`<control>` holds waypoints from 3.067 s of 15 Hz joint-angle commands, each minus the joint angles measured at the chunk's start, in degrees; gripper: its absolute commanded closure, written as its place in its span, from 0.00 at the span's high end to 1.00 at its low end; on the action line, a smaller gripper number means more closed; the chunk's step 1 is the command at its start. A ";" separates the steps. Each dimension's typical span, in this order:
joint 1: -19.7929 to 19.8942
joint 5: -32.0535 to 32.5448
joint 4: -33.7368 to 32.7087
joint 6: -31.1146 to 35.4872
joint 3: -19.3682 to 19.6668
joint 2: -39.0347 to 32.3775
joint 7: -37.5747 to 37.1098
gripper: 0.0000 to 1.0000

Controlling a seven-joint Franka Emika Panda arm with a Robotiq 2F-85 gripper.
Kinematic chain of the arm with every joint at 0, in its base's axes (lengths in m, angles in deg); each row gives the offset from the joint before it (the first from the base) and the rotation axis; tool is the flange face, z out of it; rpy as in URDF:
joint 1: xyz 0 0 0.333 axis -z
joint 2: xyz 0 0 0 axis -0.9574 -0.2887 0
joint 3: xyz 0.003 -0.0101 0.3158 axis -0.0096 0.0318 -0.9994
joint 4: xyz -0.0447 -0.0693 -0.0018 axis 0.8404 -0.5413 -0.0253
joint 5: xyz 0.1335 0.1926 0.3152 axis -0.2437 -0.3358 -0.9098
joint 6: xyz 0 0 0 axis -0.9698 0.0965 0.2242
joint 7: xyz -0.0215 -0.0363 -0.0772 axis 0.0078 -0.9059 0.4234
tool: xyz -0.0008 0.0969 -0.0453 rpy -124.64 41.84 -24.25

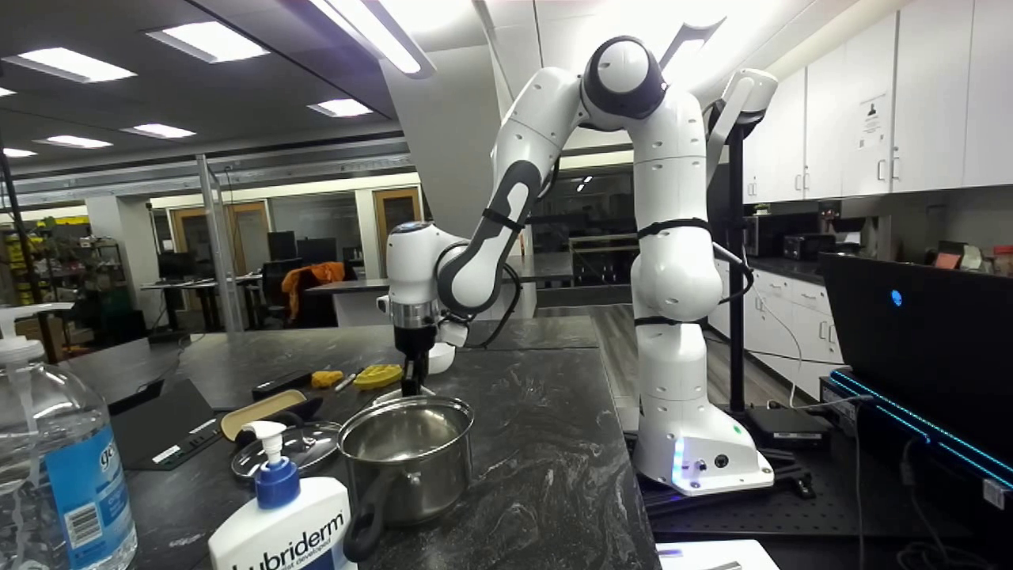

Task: Move the paper towel side to side

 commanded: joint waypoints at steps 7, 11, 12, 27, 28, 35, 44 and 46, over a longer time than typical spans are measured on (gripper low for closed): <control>1.02 3.43 -0.18 -0.69 1.24 -2.20 -1.22 0.02; -2.23 6.44 -0.30 -0.81 -1.14 -3.15 -1.42 0.02; -3.03 6.46 -0.35 -1.18 -1.83 -2.84 -1.24 0.02; -2.32 8.45 -3.92 0.54 1.48 -4.77 -8.01 0.02; -1.73 8.11 -3.75 0.86 2.17 -4.62 -8.12 0.02; 0.53 6.71 -4.48 1.14 4.66 -3.98 -8.31 0.02; -3.47 8.87 -5.10 0.84 0.62 -4.26 -7.36 0.02; -4.49 8.23 -5.09 1.22 -0.58 -4.36 -6.60 0.02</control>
